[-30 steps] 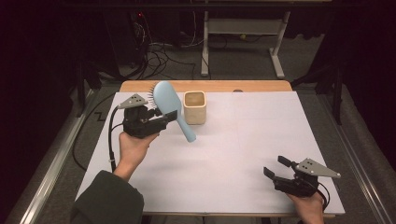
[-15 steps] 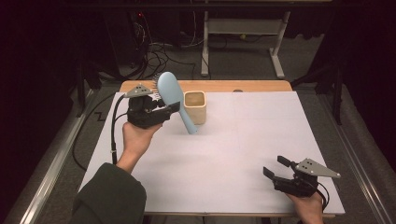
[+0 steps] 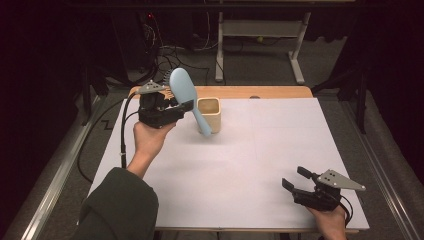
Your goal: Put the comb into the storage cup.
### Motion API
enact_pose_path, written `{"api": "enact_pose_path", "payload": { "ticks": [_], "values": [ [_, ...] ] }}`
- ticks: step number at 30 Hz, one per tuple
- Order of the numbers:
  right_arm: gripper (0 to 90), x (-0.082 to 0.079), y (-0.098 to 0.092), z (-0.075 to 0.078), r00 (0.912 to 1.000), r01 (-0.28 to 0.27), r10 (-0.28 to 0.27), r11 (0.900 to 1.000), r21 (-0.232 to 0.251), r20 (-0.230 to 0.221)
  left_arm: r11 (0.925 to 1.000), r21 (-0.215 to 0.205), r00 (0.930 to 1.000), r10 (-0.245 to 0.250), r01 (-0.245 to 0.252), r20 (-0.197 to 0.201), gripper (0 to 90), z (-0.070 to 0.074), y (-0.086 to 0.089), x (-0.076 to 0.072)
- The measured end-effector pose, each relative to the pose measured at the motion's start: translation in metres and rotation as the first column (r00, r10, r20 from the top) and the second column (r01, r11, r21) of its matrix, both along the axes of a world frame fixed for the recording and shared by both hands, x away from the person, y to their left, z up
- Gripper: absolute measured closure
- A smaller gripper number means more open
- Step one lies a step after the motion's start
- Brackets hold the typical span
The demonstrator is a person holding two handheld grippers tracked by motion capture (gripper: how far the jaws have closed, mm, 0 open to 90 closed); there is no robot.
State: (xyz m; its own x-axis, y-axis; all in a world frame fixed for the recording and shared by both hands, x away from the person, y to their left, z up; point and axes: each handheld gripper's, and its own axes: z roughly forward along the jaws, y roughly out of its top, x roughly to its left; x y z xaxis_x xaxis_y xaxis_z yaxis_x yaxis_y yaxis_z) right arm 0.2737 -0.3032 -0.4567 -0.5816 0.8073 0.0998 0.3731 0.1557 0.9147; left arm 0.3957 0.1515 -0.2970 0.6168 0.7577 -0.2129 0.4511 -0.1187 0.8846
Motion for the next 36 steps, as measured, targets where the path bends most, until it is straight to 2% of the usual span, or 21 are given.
{"api": "enact_pose_path", "payload": {
  "ticks": [36],
  "values": [
    [25.6, 0.0, 0.0, 0.0, 1.0, -0.001, 0.001, 1.0, 0.008, 0.009, 0.9974, 0.003, 0.9974, 0.072, -0.072, 0.003, 54.2, 0.013, -0.013, 0.037]
  ]
}}
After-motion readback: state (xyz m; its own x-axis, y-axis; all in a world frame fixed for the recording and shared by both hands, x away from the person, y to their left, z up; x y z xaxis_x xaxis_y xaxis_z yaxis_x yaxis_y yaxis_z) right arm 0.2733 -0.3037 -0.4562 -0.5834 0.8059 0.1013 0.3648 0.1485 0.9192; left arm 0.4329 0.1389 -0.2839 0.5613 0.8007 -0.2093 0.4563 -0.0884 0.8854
